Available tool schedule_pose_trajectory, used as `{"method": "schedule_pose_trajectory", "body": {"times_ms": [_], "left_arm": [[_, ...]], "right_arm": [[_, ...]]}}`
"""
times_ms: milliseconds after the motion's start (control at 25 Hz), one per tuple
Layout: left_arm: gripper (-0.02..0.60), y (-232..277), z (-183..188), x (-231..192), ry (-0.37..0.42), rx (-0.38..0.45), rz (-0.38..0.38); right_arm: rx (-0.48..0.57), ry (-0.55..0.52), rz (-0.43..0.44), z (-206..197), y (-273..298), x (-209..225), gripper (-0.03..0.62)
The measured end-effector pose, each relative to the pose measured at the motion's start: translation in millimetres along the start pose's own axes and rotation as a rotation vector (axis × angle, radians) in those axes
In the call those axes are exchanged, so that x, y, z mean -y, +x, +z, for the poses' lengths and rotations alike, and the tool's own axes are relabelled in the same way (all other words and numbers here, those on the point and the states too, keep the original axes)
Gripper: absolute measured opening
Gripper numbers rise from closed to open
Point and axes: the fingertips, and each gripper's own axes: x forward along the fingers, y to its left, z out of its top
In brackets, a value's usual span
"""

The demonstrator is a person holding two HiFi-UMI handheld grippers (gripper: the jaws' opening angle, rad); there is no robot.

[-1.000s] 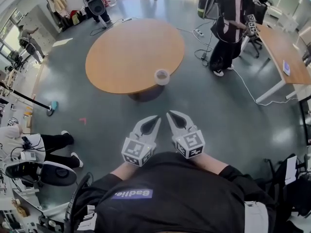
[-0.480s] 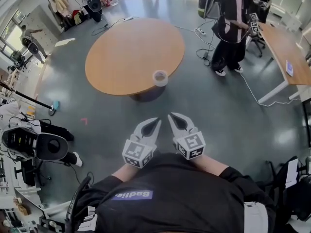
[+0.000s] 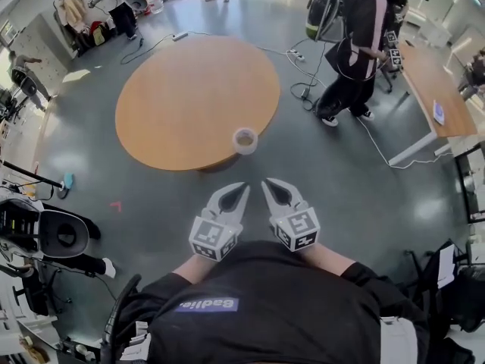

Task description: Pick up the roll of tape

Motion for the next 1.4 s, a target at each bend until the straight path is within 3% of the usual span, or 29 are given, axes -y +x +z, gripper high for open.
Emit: {"method": "schedule_pose_trajectory", "body": {"times_ms": [480,680,1160,1400], "left_arm": [[0.012,11,38,-156,-0.024,0.044,-0.041],[0.012,11,35,-205,-0.057,0.045,-0.046],[0.012,62,43,-217,-0.082,0.005,-0.043],[0.012,86,35,-171,-0.056,0.009,-0.011]], "right_arm": [[-0.046,-0.017,-0.055,37,150,-10,0.005],[-0.077,0.009,-0.107,36,187,-10,0.005],[-0.128,0.077,-0.170,28,201,51,0.005],[-0.129,0.118,-0.159,10,165,94,0.006]]}}
